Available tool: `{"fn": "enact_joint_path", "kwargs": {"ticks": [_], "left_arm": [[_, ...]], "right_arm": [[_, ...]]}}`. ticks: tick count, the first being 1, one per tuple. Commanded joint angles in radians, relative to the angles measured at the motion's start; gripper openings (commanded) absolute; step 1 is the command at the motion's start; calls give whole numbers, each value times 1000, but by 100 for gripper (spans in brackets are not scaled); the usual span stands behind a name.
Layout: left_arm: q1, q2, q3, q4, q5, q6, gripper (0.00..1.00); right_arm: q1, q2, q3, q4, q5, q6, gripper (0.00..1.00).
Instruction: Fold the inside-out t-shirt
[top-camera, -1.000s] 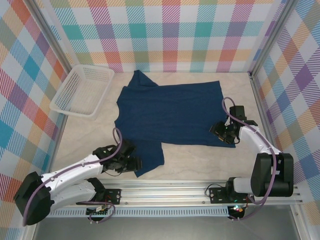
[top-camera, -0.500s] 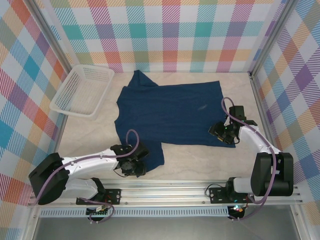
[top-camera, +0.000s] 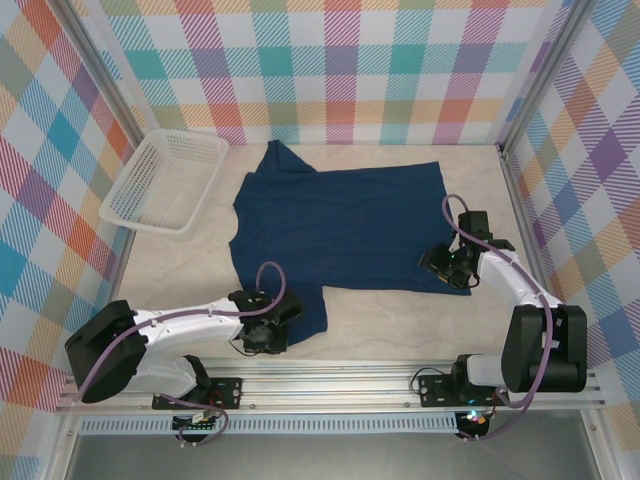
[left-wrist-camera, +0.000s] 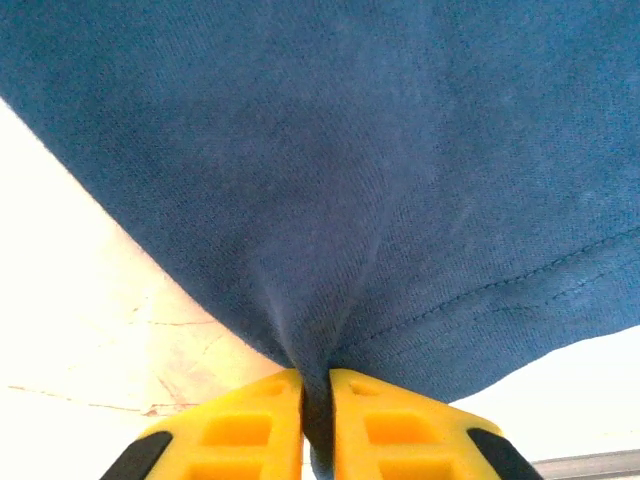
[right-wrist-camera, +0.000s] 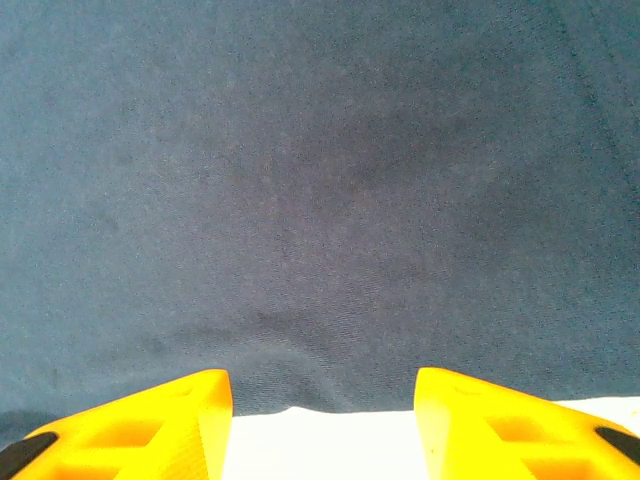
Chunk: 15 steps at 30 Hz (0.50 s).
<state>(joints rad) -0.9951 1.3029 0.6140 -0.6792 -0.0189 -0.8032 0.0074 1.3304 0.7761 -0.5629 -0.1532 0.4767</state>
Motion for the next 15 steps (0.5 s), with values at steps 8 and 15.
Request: {"fn": "enact_joint_path", "kwargs": {"ticks": [8, 15], "left_arm": [[-2, -107, 62, -135, -44, 66, 0], [43, -191, 76, -131, -26, 103, 0]], "right_arm": [[-67, 28, -6, -49, 97, -22, 52], [-211, 26, -34, -38, 192, 9, 53]]}}
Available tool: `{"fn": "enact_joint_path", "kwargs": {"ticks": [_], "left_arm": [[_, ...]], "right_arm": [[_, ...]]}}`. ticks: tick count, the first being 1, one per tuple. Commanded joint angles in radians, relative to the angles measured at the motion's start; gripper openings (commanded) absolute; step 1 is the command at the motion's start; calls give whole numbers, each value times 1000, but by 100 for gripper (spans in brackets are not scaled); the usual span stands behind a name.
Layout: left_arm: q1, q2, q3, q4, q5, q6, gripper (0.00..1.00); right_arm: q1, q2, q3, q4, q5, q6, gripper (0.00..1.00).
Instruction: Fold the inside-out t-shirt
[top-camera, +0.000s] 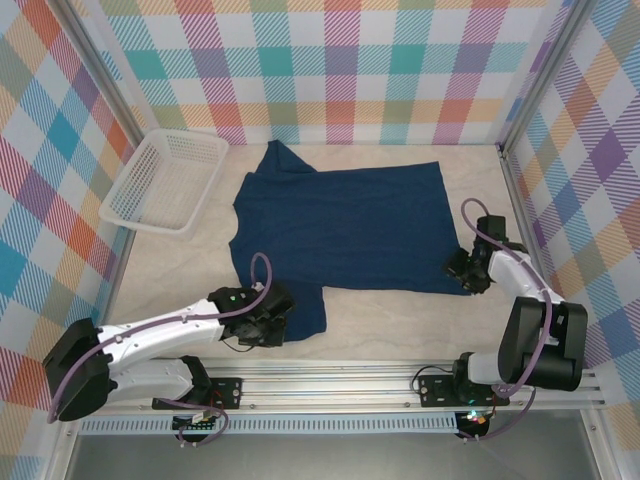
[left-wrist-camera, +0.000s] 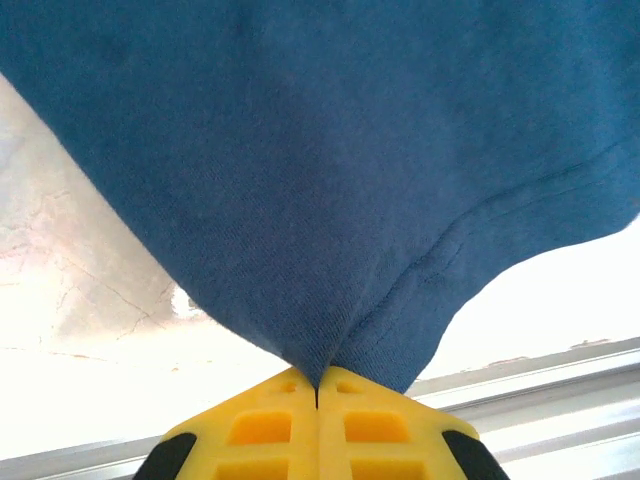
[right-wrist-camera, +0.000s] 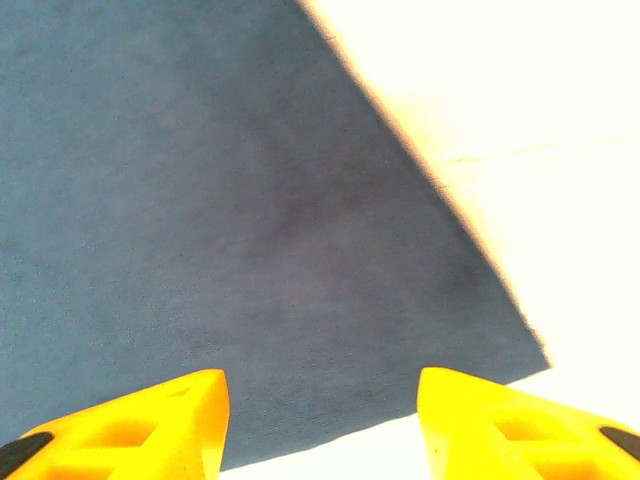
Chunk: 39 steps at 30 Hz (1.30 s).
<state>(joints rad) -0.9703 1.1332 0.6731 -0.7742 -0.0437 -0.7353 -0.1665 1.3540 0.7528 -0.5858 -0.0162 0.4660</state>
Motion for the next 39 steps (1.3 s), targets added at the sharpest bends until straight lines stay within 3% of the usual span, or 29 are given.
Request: {"fn": "enact_joint_path", "kwargs": {"ticks": [1, 8, 23, 30, 39], "left_arm": [[22, -27, 17, -32, 1, 41, 0], [44, -45, 27, 3, 35, 96, 0], [79, -45, 39, 23, 73, 156, 0], [85, -51, 47, 8, 64, 157, 0], [114, -65, 83, -38, 44, 194, 0]], "right_arm": [[-50, -2, -16, -17, 63, 24, 53], [-117, 37, -17, -39, 73, 37, 52], [-120, 165, 16, -28, -20, 25, 42], [-120, 179, 7, 4, -43, 26, 25], [-120, 138, -12, 17, -61, 21, 11]]}}
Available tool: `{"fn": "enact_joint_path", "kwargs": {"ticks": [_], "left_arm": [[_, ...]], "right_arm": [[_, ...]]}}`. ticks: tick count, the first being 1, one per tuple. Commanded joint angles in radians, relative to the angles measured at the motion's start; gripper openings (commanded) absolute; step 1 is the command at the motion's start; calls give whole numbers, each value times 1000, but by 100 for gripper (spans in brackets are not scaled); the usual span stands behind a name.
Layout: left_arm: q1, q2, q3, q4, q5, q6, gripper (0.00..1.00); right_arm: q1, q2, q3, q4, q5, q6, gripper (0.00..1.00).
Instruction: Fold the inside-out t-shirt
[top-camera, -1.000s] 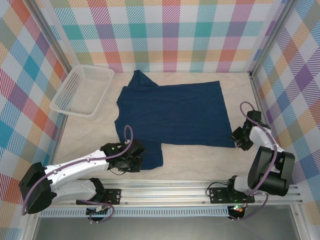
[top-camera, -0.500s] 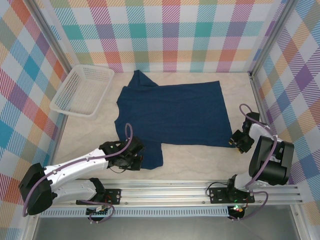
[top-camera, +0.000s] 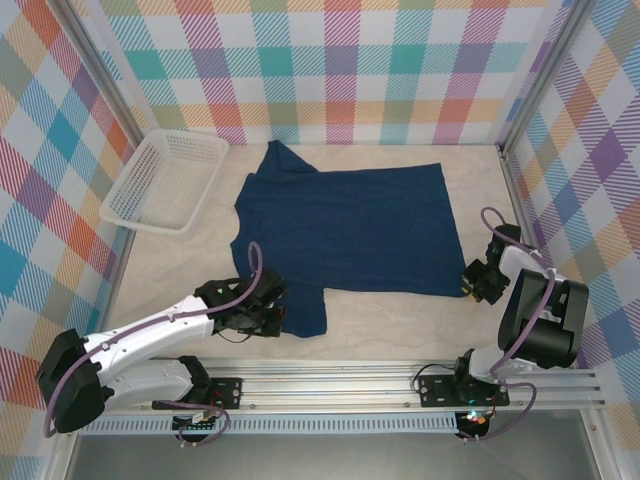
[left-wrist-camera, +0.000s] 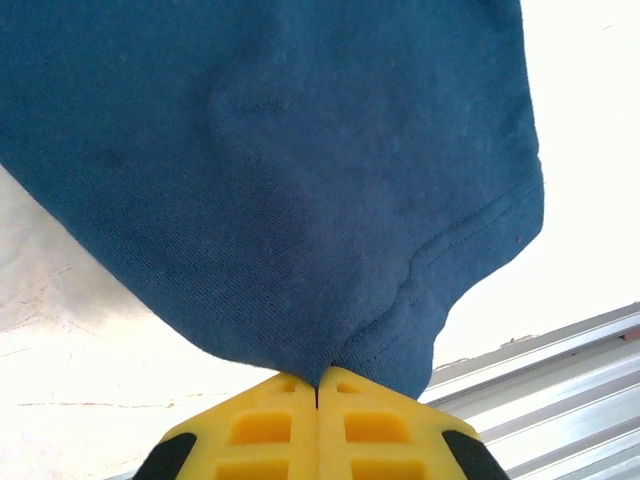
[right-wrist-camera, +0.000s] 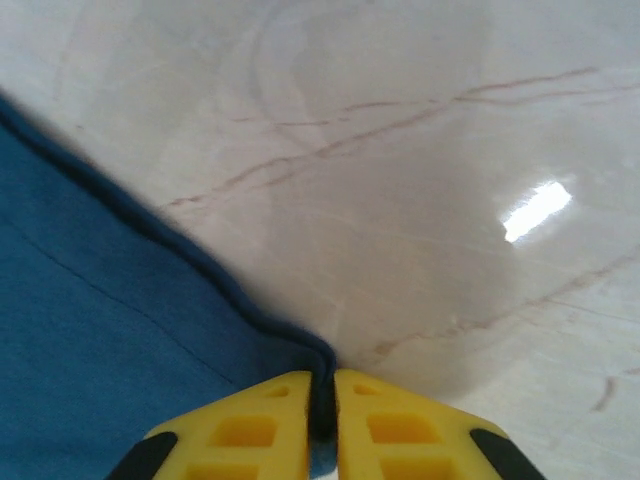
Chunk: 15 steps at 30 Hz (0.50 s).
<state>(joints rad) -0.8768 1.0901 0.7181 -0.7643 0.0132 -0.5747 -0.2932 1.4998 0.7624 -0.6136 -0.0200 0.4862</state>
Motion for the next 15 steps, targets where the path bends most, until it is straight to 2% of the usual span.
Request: {"fn": "enact_joint_path", "kwargs": {"ticks": [1, 6, 11, 15], "left_arm": [[26, -27, 42, -56, -13, 39, 0], [76, -81, 69, -104, 9, 58, 0], [128, -135, 103, -151, 31, 65, 0], [208, -124, 155, -148, 67, 111, 0]], "right_arm": [[6, -14, -23, 41, -54, 3, 9], [8, -83, -33, 1, -39, 5, 4], [6, -184, -58, -34, -28, 0, 3], [7, -207, -14, -39, -47, -5, 4]]}}
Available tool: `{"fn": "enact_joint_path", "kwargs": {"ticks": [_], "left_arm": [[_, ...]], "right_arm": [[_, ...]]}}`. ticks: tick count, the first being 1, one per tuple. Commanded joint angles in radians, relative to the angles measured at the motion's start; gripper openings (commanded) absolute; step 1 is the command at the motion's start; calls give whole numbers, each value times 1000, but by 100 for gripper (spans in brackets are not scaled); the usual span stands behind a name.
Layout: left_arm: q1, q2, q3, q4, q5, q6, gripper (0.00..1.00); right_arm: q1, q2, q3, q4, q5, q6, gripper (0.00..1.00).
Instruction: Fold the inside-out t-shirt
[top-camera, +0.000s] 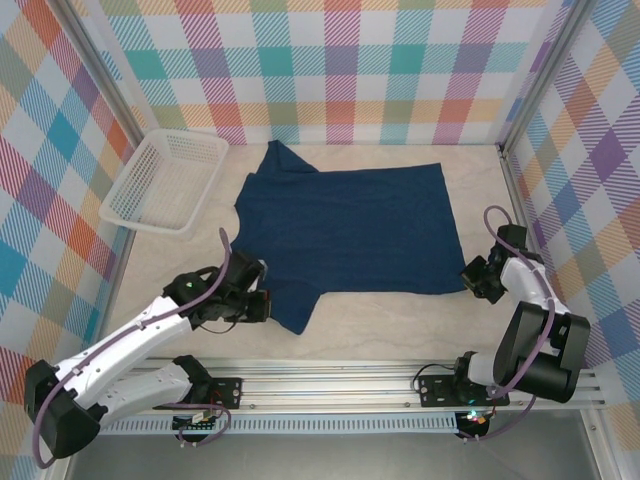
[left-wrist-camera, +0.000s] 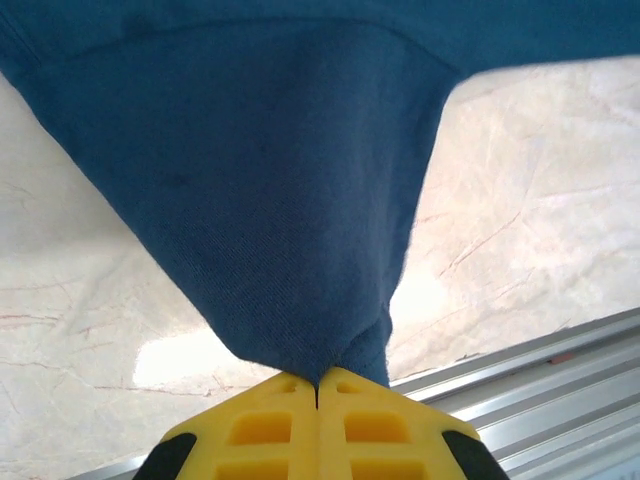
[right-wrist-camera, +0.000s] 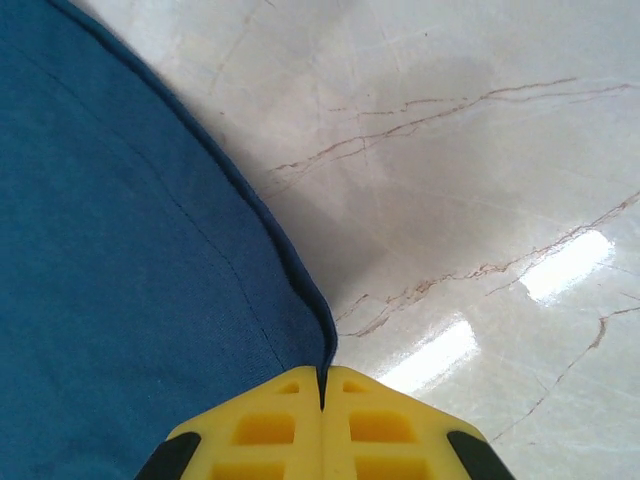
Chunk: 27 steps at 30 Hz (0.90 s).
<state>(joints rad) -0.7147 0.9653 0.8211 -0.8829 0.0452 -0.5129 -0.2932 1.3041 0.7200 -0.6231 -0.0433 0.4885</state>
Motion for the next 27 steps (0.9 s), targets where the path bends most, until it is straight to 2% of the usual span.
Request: {"fn": "enact_joint_path", "kwargs": {"ticks": [1, 5, 9, 17, 27], "left_arm": [[67, 13, 71, -29, 33, 60, 0], [159, 73, 141, 40, 35, 110, 0], [239, 195, 255, 94, 18, 155, 0], [353, 464, 486, 148, 44, 203, 0], [463, 699, 683, 145, 92, 230, 0]], "right_arm": [[6, -7, 46, -25, -33, -8, 4], [7, 49, 123, 7, -85, 0, 5], [17, 121, 217, 42, -122, 13, 6], [33, 307, 382, 92, -162, 22, 9], [74, 523, 595, 95, -136, 34, 9]]}}
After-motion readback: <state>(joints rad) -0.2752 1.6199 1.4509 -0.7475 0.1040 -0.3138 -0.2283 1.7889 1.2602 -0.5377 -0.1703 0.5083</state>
